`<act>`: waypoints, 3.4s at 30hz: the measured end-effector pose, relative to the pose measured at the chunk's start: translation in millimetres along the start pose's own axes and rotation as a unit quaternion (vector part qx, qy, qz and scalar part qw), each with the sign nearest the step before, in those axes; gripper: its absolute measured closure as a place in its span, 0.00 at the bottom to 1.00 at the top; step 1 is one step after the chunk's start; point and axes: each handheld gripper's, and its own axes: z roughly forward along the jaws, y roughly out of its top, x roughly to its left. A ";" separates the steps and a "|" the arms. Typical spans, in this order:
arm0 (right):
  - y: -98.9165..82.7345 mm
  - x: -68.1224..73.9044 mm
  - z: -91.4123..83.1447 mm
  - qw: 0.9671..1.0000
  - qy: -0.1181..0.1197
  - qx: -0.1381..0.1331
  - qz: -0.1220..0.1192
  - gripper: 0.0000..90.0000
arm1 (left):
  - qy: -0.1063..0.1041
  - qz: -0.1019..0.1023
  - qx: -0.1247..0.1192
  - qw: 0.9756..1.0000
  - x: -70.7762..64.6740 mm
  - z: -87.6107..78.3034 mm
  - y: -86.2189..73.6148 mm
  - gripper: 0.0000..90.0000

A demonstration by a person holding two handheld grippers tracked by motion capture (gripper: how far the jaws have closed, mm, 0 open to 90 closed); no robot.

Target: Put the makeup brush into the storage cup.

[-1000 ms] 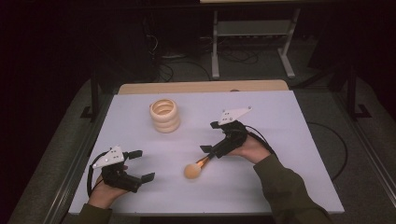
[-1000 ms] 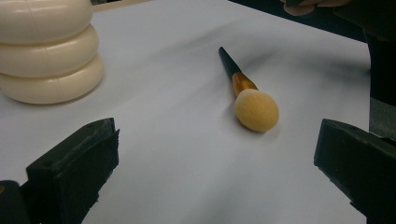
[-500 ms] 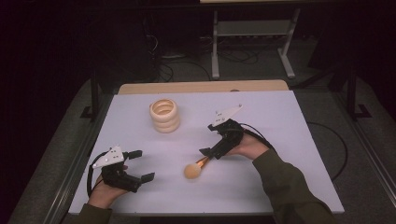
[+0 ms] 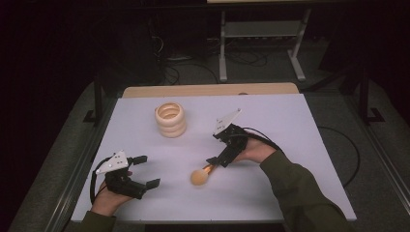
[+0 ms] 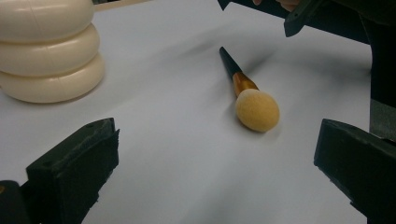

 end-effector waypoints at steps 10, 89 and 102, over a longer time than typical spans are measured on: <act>0.5 -2.0 5.9 0.999 0.020 0.028 -0.023 0.11 | 0.000 0.000 0.000 1.000 0.1 0.0 0.0 0.00; -7.2 3.0 52.3 0.974 0.076 0.172 -0.126 0.53 | -0.001 -0.007 -0.002 1.000 1.8 -0.3 -0.9 0.00; -7.0 3.6 53.0 0.972 0.073 0.185 -0.122 0.62 | -0.002 -0.009 -0.003 1.000 1.7 -0.6 -0.7 0.00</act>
